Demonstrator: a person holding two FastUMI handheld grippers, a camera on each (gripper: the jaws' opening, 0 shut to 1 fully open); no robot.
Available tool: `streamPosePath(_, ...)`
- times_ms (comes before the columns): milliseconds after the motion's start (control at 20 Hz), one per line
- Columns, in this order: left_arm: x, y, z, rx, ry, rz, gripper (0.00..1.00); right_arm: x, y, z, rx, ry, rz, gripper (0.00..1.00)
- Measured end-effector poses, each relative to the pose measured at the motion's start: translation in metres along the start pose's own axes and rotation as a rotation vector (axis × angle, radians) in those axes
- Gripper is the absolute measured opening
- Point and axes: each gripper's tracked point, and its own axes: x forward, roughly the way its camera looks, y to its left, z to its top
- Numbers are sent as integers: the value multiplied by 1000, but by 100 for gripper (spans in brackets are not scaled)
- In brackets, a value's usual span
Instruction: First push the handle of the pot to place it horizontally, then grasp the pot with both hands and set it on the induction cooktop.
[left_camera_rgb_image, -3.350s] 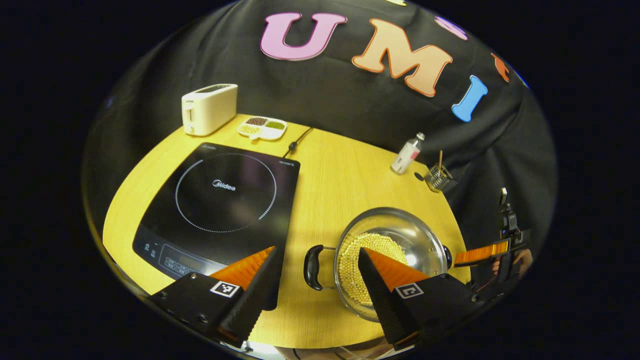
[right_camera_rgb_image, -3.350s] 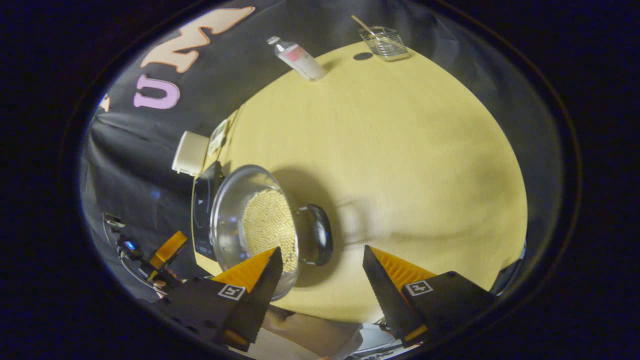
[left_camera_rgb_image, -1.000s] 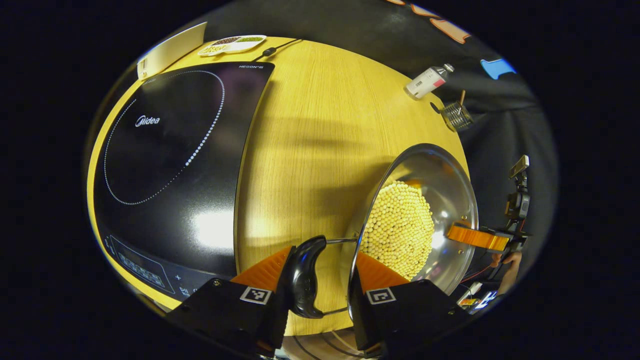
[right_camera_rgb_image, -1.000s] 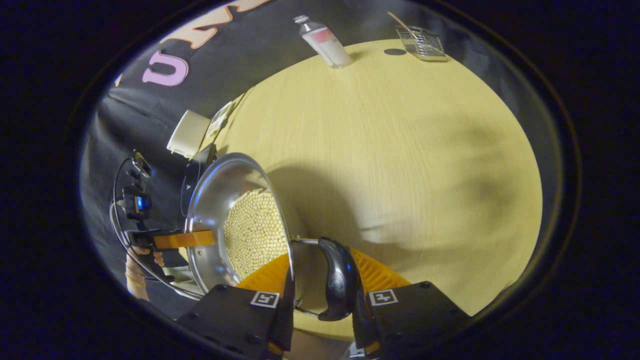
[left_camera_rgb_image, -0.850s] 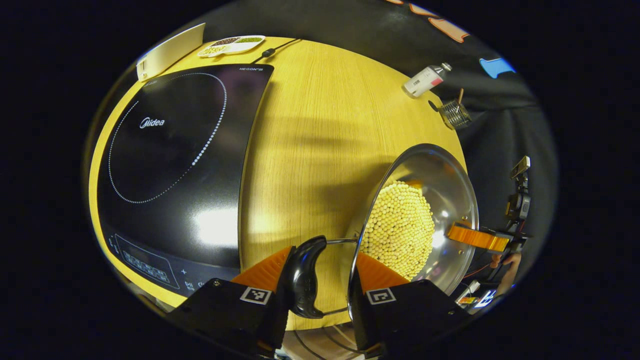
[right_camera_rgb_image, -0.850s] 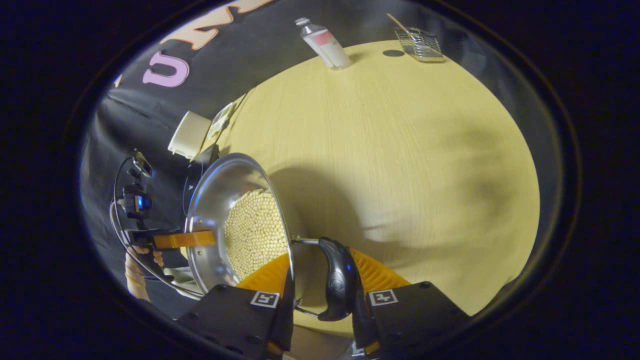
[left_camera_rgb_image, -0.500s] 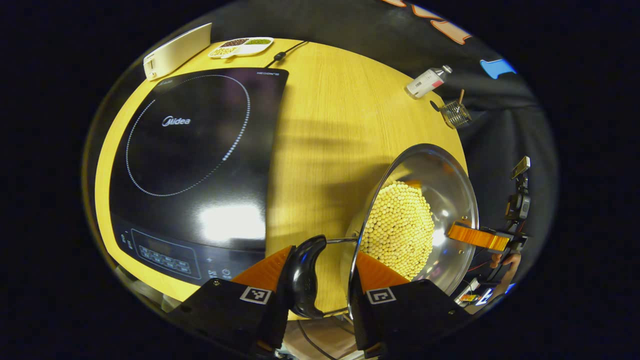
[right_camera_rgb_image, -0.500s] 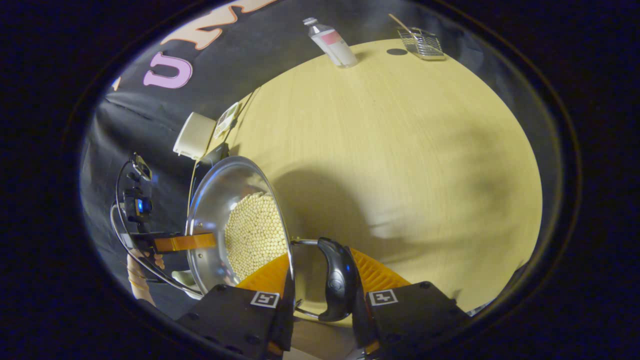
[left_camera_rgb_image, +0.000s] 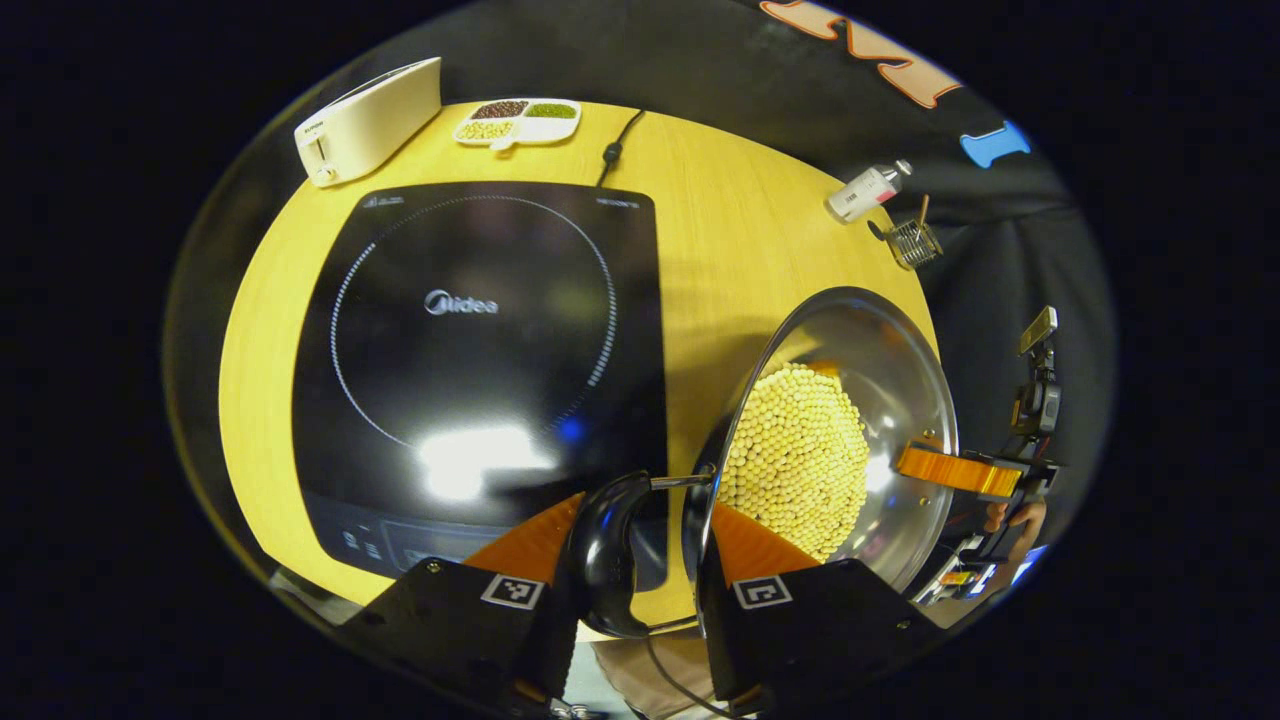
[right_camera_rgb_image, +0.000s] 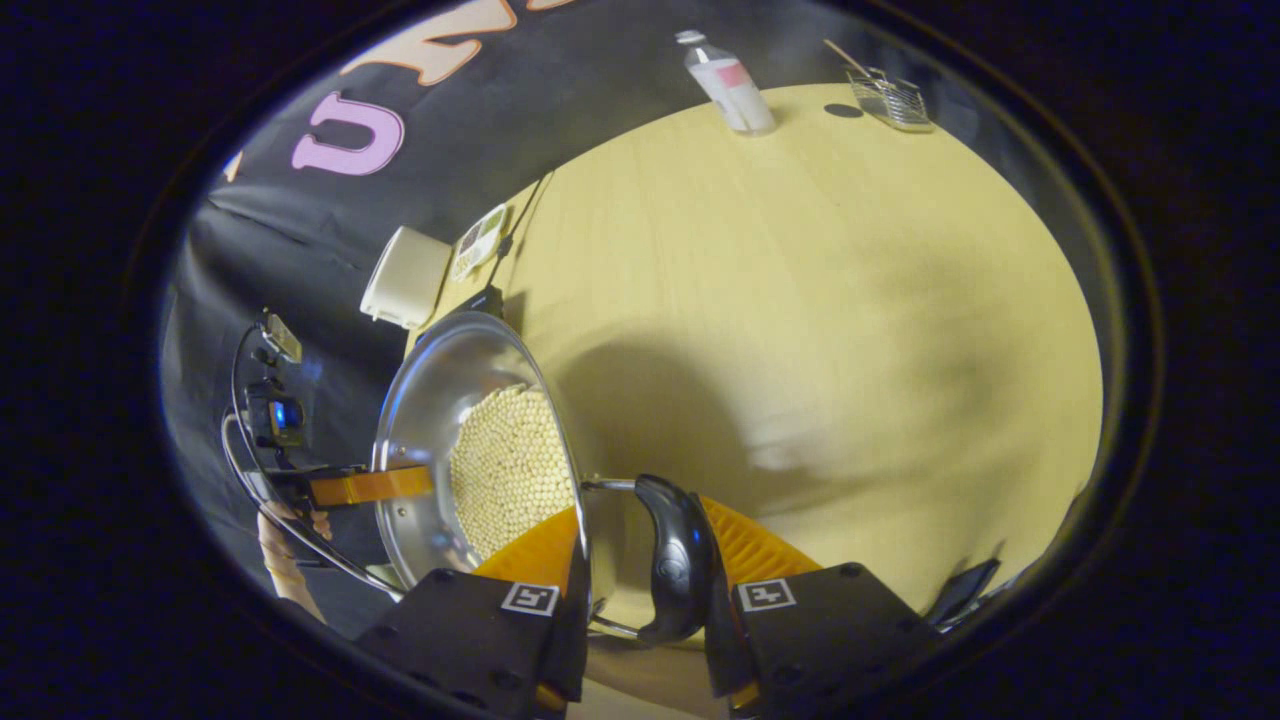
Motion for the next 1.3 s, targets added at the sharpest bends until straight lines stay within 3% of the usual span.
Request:
streamPosePath(50, -3, 11, 4, 5, 3, -4, 54, 5, 11, 0, 6, -4, -7, 50)
streamPosePath(100, -5, 23, 10, 10, 2, -7, 54, 10, 23, -2, 11, -6, -14, 43)
streamPosePath(150, -9, 35, 13, 17, -1, -10, 54, 16, 35, -1, 15, -9, -21, 50)
streamPosePath(500, -20, 122, 42, 26, -46, -11, 54, 62, 111, 2, 2, -20, -50, 50)
streamPosePath(550, -21, 133, 46, 23, -55, -11, 54, 68, 120, 4, -4, -24, -49, 43)
streamPosePath(700, -20, 159, 63, 28, -94, -5, 54, 85, 145, 12, -21, -37, -46, 43)
streamPosePath(750, -22, 166, 67, 29, -108, -3, 54, 90, 152, 17, -25, -44, -44, 50)
streamPosePath(800, -23, 172, 75, 30, -131, 0, 54, 96, 159, 22, -31, -55, -42, 43)
streamPosePath(950, -25, 190, 93, 47, -170, 13, 54, 109, 174, 38, -41, -75, -47, 43)
streamPosePath(1000, -26, 194, 97, 51, -178, 15, 54, 111, 179, 41, -46, -80, -47, 50)
streamPosePath(1300, -24, 214, 111, 71, -207, 54, 55, 132, 192, 46, -49, -79, -28, 50)
